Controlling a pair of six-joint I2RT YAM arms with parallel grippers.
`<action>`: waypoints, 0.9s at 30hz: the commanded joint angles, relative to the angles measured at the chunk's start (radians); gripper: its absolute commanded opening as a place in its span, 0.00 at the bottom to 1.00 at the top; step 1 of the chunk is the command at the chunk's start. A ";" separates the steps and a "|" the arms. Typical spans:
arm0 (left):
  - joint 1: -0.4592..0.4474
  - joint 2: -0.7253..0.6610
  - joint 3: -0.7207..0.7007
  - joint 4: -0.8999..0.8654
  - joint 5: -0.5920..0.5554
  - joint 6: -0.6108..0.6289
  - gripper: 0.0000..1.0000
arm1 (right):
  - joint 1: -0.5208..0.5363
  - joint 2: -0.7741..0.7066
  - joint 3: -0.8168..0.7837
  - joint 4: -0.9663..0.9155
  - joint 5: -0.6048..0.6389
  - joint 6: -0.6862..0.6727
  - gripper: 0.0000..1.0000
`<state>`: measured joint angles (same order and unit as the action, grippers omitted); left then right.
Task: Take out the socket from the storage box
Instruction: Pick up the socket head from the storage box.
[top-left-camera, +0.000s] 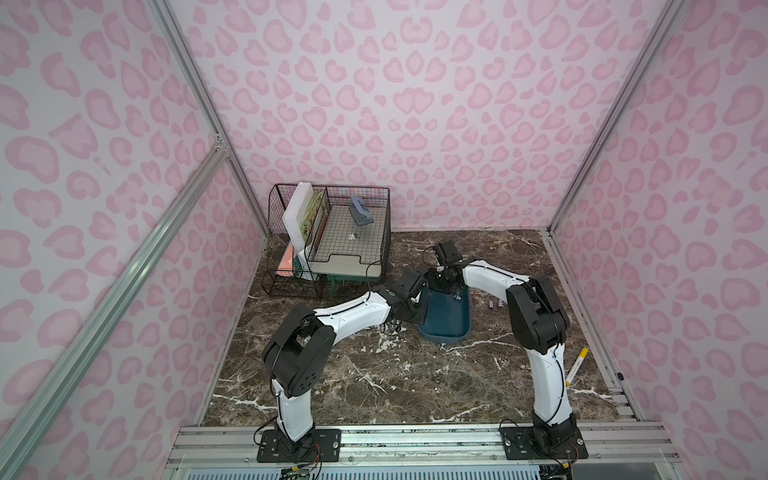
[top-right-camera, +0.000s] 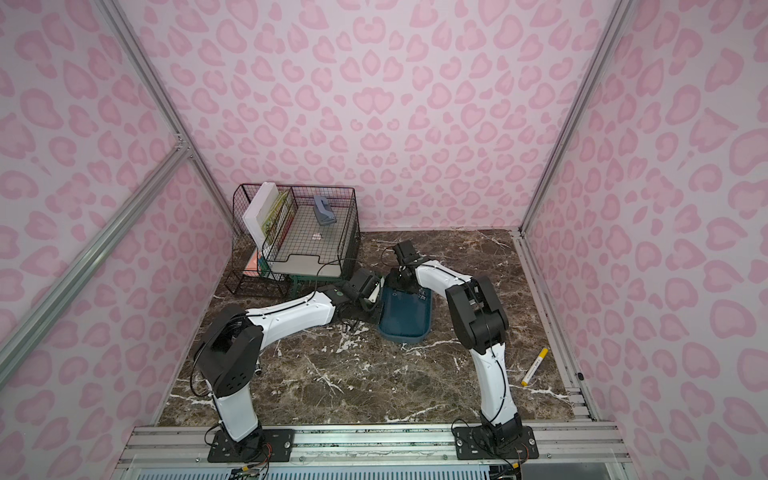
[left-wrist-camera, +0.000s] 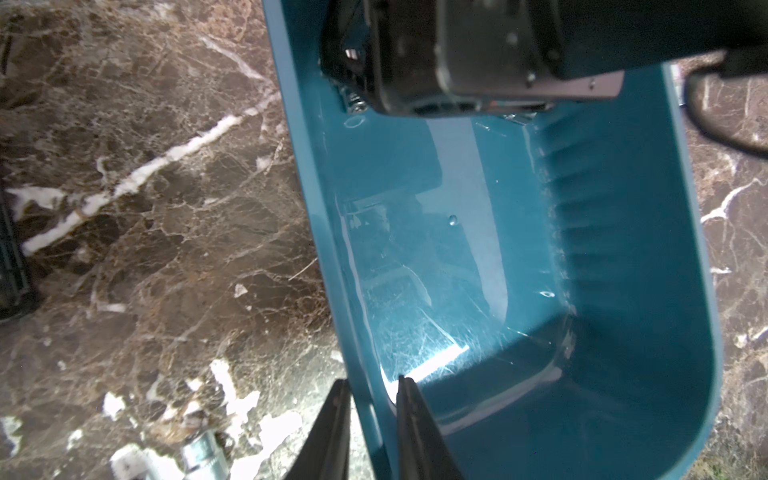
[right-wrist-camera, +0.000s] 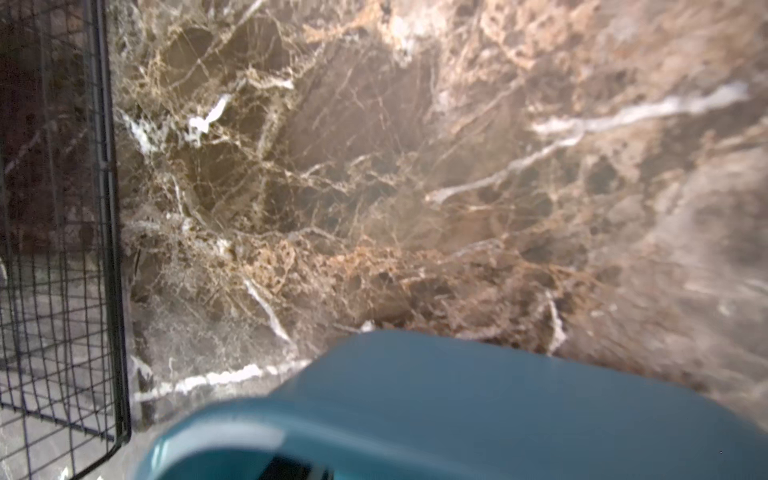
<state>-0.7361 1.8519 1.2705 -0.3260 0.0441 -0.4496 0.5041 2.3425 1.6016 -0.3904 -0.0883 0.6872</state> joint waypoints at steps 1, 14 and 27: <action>0.000 -0.003 -0.002 0.007 0.006 0.005 0.24 | 0.005 0.025 0.016 -0.031 0.030 0.004 0.39; 0.001 -0.006 0.004 0.000 0.000 0.011 0.24 | 0.024 0.005 -0.001 -0.056 0.078 -0.046 0.27; 0.000 -0.006 0.004 0.000 0.000 0.010 0.23 | 0.025 -0.072 -0.055 -0.034 0.048 -0.040 0.41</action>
<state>-0.7361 1.8519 1.2697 -0.3264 0.0433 -0.4450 0.5282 2.2940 1.5532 -0.4305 -0.0364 0.6498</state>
